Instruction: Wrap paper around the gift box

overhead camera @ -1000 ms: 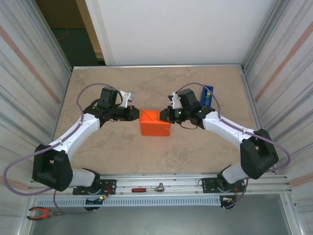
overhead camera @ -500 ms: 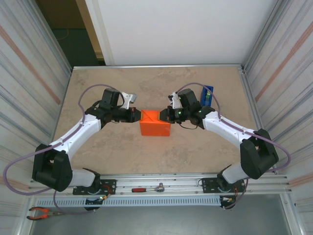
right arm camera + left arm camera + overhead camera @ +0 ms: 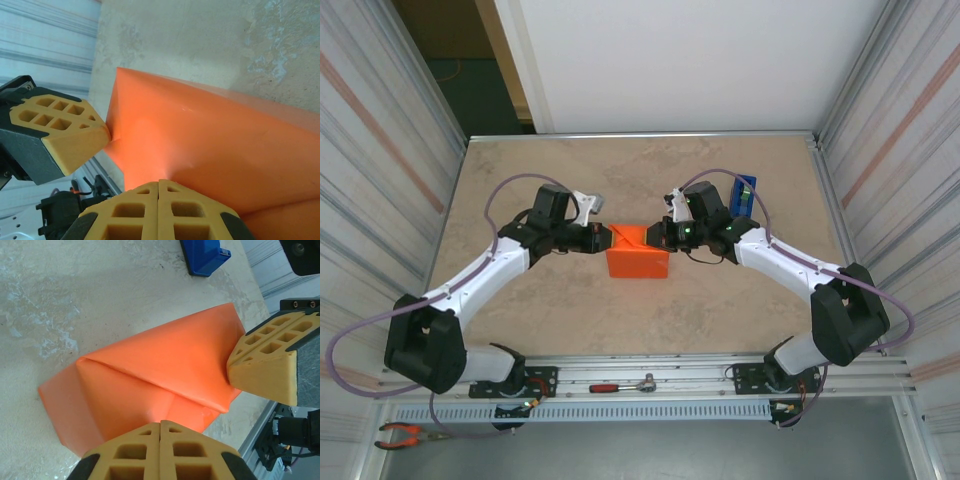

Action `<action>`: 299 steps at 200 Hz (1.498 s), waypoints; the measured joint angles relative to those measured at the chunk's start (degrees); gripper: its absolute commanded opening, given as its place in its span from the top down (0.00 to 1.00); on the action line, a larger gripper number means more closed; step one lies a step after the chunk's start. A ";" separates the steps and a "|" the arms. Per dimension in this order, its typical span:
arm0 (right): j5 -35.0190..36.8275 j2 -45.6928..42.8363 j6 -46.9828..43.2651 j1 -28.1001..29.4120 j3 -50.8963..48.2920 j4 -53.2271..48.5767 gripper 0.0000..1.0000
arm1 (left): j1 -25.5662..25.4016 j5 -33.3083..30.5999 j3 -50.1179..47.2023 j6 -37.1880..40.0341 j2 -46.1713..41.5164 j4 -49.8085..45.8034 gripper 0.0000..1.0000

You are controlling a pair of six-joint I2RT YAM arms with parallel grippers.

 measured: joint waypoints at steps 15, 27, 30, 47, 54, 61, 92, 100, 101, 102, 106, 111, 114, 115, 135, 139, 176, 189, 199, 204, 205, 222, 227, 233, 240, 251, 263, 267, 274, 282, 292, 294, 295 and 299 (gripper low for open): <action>-0.02 -0.02 0.00 -0.02 -0.07 0.04 1.00 | -0.48 -1.31 0.31 0.44 -0.31 -0.66 1.00; -0.04 -0.11 0.00 -0.02 -0.15 0.11 1.00 | -0.85 -2.14 1.49 1.03 -0.26 -2.64 1.00; -0.04 -0.13 0.00 -0.04 -0.22 0.15 1.00 | -0.94 -2.38 2.03 1.33 -0.20 -3.39 1.00; 0.00 -0.46 0.00 -0.13 -0.55 0.35 1.00 | -1.18 -3.10 6.01 2.45 0.37 -6.82 0.99; -0.04 -0.55 0.00 -0.20 -0.66 0.44 1.00 | -1.22 -3.13 8.26 2.99 0.85 -7.96 0.99; -0.02 -0.66 0.00 -0.24 -0.74 0.48 1.00 | -1.22 -3.08 10.58 3.41 1.49 -8.76 0.99; -0.04 -0.74 0.00 -0.24 -0.85 0.48 1.00 | -1.66 -2.45 19.21 5.46 5.51 -10.40 0.98; -0.02 -0.76 0.00 -0.24 -0.85 0.50 1.00 | -2.14 -2.27 20.39 6.05 6.69 -10.86 0.98; -0.02 -0.76 0.00 -0.24 -0.87 0.50 1.00 | -2.23 -2.23 20.55 6.19 6.91 -10.91 0.98; -0.02 -0.76 0.00 -0.24 -0.87 0.50 1.00 | -2.29 -2.21 20.61 6.29 7.04 -10.95 0.98; -0.02 -0.76 0.00 -0.24 -0.90 0.50 1.00 | -2.62 -2.10 21.09 6.58 7.72 -11.28 0.98; -0.02 -0.76 0.00 -0.24 -0.90 0.55 1.00 | -3.04 -1.99 21.53 7.02 8.59 -11.65 0.98; -0.02 -0.76 0.00 -0.24 -0.90 0.55 1.00 | -3.28 -1.97 21.73 7.26 9.01 -11.89 0.98; -0.02 -0.76 0.00 -0.24 -0.90 0.55 1.00 | -3.34 -1.95 21.75 7.34 9.14 -11.96 0.98; -0.02 -0.76 0.00 -0.24 -0.90 0.59 1.00 | -4.79 -1.75 22.01 8.79 11.87 -13.42 0.98; -0.02 -0.76 0.00 -0.24 -0.90 0.59 1.00 | -5.05 -1.73 22.01 8.98 12.33 -13.84 0.98; -0.02 -0.76 0.00 -0.24 -0.90 0.61 1.00 | -5.95 -1.53 21.99 10.47 13.53 -15.08 0.98; 0.00 -0.76 0.00 -0.24 -0.90 0.61 1.00 | -5.95 -1.42 21.99 10.80 13.53 -15.08 0.99; 0.00 -0.76 0.02 -0.24 -0.90 0.61 1.00 | -5.97 -1.36 21.97 10.91 13.53 -15.08 0.99; 0.00 -0.76 0.00 -0.24 -0.90 0.61 1.00 | -5.99 -1.33 21.97 10.93 13.53 -15.06 0.99; -0.02 -0.76 0.02 -0.24 -0.90 0.61 1.00 | -6.01 -1.31 21.94 10.93 13.53 -15.06 0.99; -0.02 -0.76 0.00 -0.24 -0.90 0.61 1.00 | -6.08 -0.96 21.46 11.06 13.53 -14.88 0.99; 0.00 -0.76 0.00 -0.24 -0.90 0.61 1.00 | -6.19 -0.94 21.18 11.10 13.53 -14.84 0.99; -0.02 -0.76 0.02 -0.24 -0.90 0.61 1.00 | -6.32 -0.92 20.79 11.10 13.53 -14.82 0.99; 0.00 -0.76 0.02 -0.24 -0.90 0.61 1.00 | -6.49 -0.90 20.31 11.13 13.53 -14.84 0.99; 0.00 -0.76 0.00 -0.24 -0.90 0.61 1.00 | -6.75 -0.90 19.54 11.15 13.53 -14.82 0.99; 0.00 -0.76 0.02 -0.24 -0.90 0.61 1.00 | -6.91 -0.87 18.82 11.15 13.53 -14.82 0.99; -0.02 -0.76 0.02 -0.24 -0.90 0.61 1.00 | -6.97 -0.87 18.60 11.15 13.53 -14.80 0.99; 0.00 -0.76 0.02 -0.24 -0.90 0.61 1.00 | -7.08 -0.87 18.29 11.15 13.53 -14.71 1.00; -0.02 -0.76 0.00 -0.24 -0.90 0.61 1.00 | -7.06 -0.87 17.88 11.15 13.49 -14.60 1.00; -0.04 -0.76 0.02 -0.24 -0.90 0.61 1.00 | -7.06 -0.66 17.57 11.17 13.33 -14.53 1.00; -0.02 -0.76 0.02 -0.24 -0.90 0.61 1.00 | -7.06 -0.63 17.51 11.17 13.29 -14.45 1.00; -0.02 -0.76 0.02 -0.24 -0.90 0.61 1.00 | -7.06 -0.63 17.46 11.17 13.27 -14.43 1.00; -0.02 -0.76 0.02 -0.24 -0.90 0.61 1.00 | -7.06 -0.57 17.31 11.21 13.11 -14.29 1.00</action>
